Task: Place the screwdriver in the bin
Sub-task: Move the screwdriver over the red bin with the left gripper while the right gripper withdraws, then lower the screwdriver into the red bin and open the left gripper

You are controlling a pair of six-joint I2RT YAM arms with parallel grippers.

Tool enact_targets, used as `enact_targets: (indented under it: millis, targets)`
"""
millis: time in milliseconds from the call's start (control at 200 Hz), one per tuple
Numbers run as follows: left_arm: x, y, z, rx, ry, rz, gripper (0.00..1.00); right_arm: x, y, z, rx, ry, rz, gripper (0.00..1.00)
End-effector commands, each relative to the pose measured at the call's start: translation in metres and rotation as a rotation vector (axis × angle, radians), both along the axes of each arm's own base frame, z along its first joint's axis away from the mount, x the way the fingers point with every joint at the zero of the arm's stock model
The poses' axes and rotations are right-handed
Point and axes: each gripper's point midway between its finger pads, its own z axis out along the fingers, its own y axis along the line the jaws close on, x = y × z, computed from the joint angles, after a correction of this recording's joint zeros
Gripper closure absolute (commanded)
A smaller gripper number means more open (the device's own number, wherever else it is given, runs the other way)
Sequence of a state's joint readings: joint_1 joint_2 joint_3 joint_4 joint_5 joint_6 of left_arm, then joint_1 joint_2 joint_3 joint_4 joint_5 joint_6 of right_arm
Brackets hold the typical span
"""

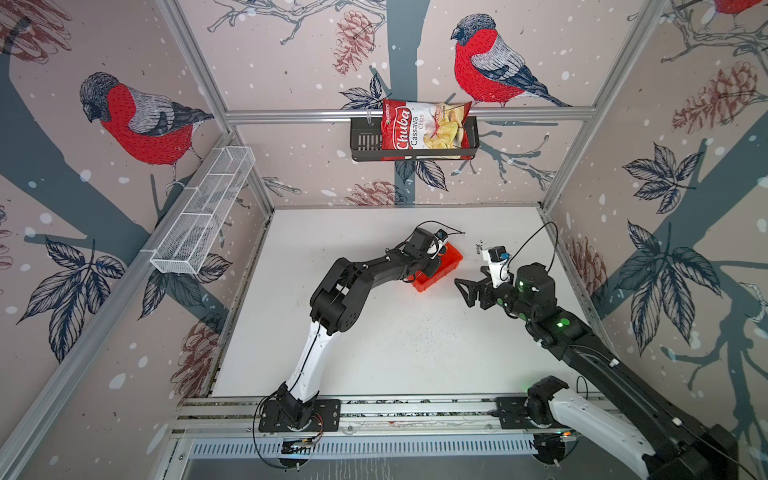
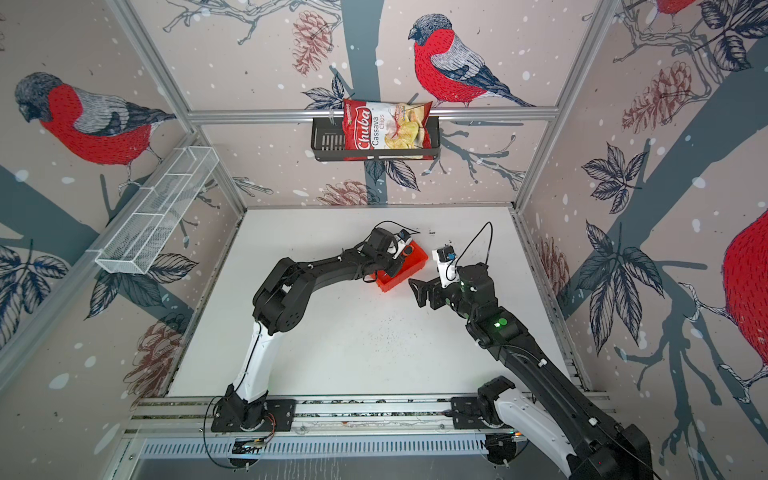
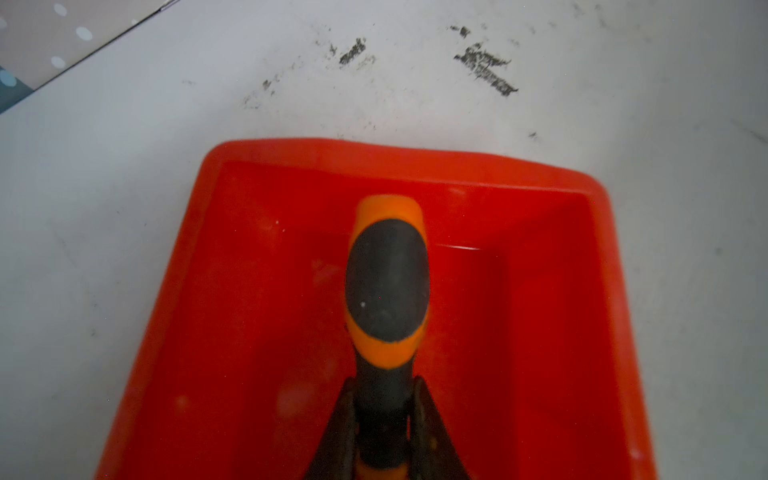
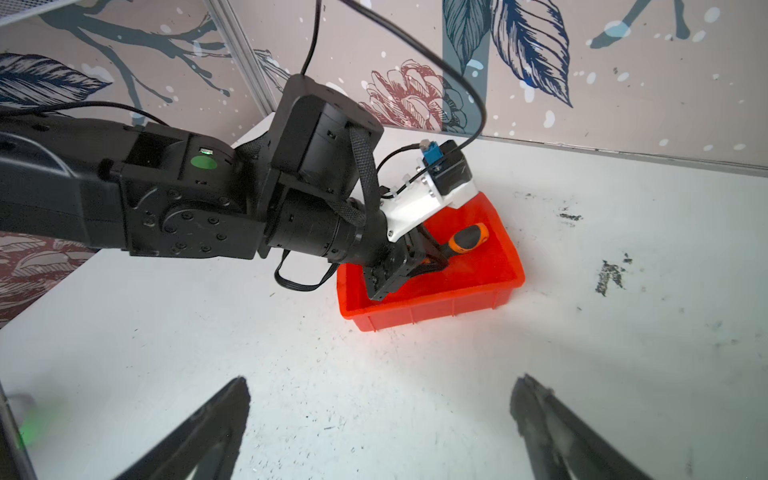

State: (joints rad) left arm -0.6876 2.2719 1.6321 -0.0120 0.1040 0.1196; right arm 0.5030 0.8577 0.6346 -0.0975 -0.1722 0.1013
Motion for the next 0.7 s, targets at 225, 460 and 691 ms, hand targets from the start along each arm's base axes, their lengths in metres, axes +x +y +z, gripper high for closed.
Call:
enact_targets:
  millis: [225, 460, 691]
  targets:
    - [-0.005, 0.005, -0.026, 0.074, 0.070, 0.002, 0.84, 0.001, -0.005, -0.006, -0.033, 0.009, -0.022, 0.00]
    - [-0.007, 0.005, -0.023, 0.069, 0.076, 0.004, 0.61, 0.002, -0.007, -0.009, -0.045, 0.018, -0.030, 0.01]
    - [-0.008, 0.002, -0.005, 0.052, 0.039, -0.014, 0.47, 0.002, -0.006, -0.007, -0.041, 0.016, -0.031, 0.00]
